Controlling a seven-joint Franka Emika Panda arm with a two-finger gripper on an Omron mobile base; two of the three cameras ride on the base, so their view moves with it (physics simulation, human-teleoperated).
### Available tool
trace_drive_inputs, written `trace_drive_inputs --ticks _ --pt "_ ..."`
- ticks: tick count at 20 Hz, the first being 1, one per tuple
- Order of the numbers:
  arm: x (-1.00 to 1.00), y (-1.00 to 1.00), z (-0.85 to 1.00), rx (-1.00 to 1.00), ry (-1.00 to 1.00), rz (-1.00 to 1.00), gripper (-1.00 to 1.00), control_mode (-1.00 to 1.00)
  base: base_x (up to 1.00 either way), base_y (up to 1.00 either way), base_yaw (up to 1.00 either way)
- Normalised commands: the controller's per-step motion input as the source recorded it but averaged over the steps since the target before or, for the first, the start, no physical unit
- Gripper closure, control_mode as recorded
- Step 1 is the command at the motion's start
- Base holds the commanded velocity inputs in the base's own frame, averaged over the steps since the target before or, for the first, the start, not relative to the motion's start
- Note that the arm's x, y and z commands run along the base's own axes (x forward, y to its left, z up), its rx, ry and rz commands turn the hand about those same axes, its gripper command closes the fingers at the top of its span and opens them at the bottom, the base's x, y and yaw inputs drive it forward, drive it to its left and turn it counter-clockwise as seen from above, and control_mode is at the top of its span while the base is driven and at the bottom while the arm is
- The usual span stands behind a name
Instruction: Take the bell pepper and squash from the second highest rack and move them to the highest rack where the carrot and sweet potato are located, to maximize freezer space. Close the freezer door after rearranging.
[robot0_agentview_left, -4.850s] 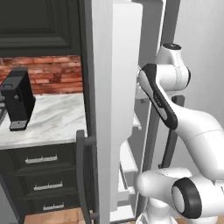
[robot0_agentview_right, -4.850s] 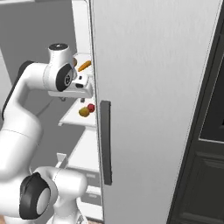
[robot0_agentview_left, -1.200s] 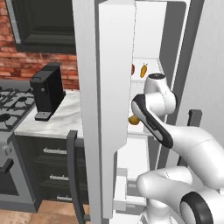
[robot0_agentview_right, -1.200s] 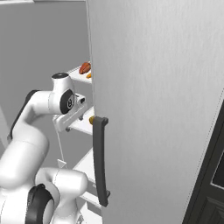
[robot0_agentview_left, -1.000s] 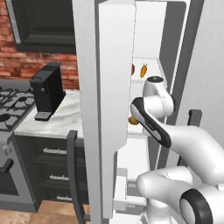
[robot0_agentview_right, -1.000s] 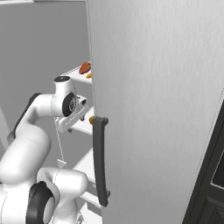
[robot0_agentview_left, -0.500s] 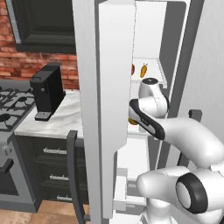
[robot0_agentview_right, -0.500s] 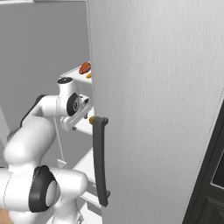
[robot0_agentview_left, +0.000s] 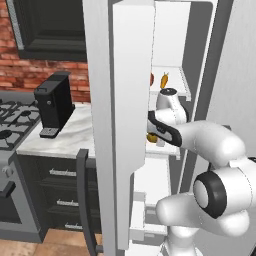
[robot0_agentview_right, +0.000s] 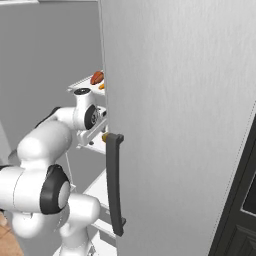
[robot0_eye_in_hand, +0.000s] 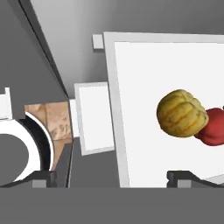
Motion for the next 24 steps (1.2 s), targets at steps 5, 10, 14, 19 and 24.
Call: trace_drive_inputs --ticks 5,10,14,19,24 --pt "0.17 -0.19 -0.4 -0.04 -0.16 0.0 -1.0 -1.0 0.0 0.0 0.0" --pt "0.17 0.0 -0.12 -0.03 -0.05 -0.01 -1.0 -1.0 0.0 0.0 0.0" --pt "0.15 0.19 0.0 0.0 0.0 -0.15 -1.0 -1.0 0.0 0.0 0.0" --pt "0.12 0.0 -0.01 0.0 0.0 -0.17 -1.0 -1.0 0.0 0.0 0.0" --pt "0.22 0.0 -0.03 0.0 0.01 -0.17 -1.0 -1.0 0.0 0.0 0.0"
